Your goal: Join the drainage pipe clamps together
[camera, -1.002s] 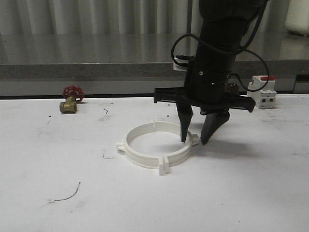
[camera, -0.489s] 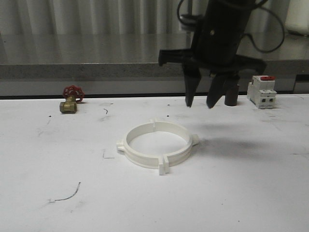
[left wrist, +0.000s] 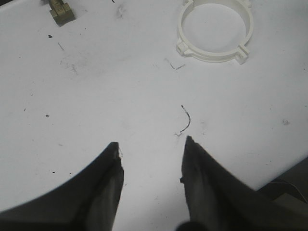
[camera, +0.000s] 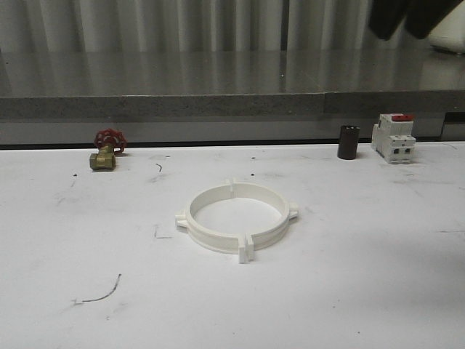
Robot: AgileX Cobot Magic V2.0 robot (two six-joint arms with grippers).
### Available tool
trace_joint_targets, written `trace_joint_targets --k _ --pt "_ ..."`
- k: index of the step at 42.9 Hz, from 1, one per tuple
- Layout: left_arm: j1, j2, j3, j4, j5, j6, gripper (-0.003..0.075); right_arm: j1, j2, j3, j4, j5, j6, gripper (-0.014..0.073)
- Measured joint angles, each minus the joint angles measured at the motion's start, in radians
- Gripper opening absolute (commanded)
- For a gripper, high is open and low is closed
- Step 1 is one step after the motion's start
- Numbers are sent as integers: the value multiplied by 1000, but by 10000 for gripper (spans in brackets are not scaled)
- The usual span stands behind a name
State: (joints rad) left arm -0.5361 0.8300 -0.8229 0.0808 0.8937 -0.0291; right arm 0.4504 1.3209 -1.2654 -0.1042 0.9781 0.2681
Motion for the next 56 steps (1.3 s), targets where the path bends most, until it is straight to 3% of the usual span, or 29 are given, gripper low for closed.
trace_joint_targets --k 23,35,38,46,50,56 --pt "0 0 0 0 -2 0 291 0 -534 435 0 -7 -5 342" --pt "0 0 0 0 -6 0 266 0 -618 498 0 -12 -5 336" --pt "0 0 0 0 -10 0 203 0 -618 500 0 -14 -5 284" --pt "0 0 0 0 -10 0 -20 0 -618 502 0 -14 -7 26" --pt "0 0 0 0 -17 0 -20 0 -618 502 0 -14 -7 -71" --pt "0 0 0 0 -19 0 -20 0 -618 502 0 -14 -7 -67"
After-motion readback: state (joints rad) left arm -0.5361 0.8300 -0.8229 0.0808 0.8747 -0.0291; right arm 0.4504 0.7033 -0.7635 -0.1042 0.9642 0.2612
